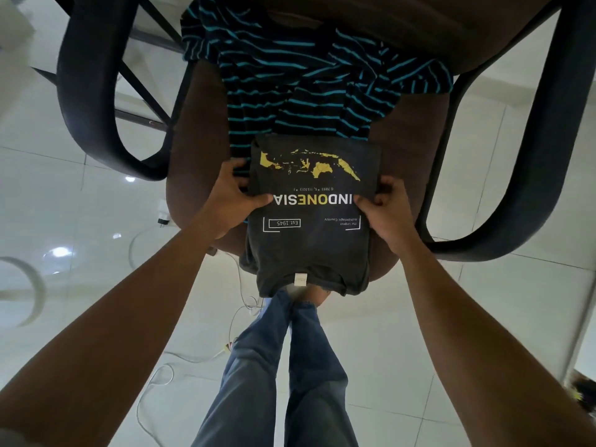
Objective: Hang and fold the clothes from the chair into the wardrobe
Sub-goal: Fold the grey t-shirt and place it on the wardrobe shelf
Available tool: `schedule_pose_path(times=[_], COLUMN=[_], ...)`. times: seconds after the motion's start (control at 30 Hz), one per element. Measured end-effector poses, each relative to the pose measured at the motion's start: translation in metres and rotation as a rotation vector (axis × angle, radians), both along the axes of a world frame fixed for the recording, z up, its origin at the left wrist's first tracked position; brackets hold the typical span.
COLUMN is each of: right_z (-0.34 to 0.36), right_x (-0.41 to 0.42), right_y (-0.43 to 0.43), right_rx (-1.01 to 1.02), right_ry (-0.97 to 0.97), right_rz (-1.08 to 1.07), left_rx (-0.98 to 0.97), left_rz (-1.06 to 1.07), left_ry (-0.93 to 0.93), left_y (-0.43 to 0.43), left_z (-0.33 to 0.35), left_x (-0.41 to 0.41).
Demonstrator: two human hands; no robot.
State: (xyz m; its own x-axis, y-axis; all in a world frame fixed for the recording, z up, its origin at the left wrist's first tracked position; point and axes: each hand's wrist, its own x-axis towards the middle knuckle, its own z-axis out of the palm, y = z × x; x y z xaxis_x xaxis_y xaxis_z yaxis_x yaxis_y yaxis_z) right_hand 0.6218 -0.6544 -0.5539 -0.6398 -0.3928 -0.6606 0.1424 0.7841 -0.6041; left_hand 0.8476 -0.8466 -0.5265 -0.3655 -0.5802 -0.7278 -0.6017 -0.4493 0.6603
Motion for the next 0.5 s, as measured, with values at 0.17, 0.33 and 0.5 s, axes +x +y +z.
schedule_pose_path(times=[0.17, 0.33, 0.5], right_z=[-0.002, 0.000, 0.002], right_x=[0.037, 0.039, 0.039], right_y=[0.043, 0.055, 0.053], right_rx=[0.089, 0.080, 0.087], right_ry=[0.026, 0.061, 0.175], right_rz=[0.162, 0.184, 0.219], left_rx=[0.223, 0.107, 0.018], left_rz=[-0.041, -0.019, -0.077], left_ry=[-0.102, -0.182, -0.269], left_y=[0.033, 0.037, 0.044], left_z=[0.007, 0.005, -0.005], left_x=[0.028, 0.039, 0.036])
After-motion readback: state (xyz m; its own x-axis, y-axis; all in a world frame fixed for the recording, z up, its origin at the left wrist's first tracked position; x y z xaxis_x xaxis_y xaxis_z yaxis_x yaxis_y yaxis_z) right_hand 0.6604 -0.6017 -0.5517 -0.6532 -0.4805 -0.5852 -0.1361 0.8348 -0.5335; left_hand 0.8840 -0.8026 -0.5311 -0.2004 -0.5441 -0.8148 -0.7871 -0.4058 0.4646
